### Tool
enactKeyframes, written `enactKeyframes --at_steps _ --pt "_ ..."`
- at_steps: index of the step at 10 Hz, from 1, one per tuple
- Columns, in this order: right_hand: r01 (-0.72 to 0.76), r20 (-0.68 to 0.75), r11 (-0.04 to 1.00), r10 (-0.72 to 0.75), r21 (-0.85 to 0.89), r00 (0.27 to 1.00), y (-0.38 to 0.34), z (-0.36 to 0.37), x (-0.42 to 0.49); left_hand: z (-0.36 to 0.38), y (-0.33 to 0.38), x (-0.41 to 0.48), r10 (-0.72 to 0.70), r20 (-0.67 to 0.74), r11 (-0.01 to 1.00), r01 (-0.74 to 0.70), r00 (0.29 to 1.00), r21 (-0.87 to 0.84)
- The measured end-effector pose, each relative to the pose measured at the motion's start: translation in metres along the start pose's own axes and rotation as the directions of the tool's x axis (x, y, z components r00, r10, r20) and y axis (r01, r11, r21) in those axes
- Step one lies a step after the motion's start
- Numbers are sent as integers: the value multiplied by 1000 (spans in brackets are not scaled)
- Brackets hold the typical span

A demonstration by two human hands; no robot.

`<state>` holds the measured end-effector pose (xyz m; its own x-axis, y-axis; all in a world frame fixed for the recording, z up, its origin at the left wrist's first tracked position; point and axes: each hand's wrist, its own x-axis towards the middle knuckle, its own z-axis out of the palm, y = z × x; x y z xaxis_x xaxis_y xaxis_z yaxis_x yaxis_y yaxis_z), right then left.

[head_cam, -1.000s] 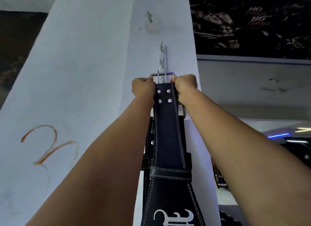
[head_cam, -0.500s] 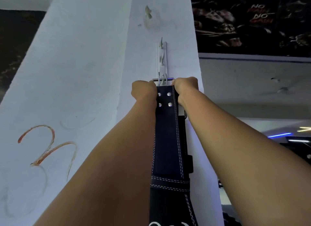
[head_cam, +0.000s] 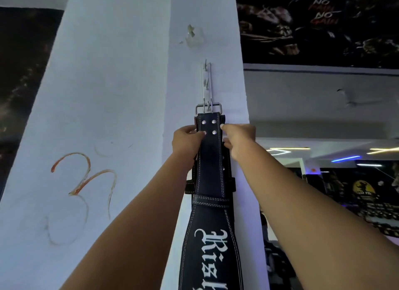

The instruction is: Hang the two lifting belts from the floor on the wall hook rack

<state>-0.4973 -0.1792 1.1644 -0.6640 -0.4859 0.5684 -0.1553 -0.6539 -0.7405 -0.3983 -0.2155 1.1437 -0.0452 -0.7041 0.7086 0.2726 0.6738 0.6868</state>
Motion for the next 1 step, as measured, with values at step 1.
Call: enactKeyframes --at_steps 1 --pt "-10 15 996 11 -88 1000 2 -19 -41 -19 -6 -29 -44 26 997 42 999 67"
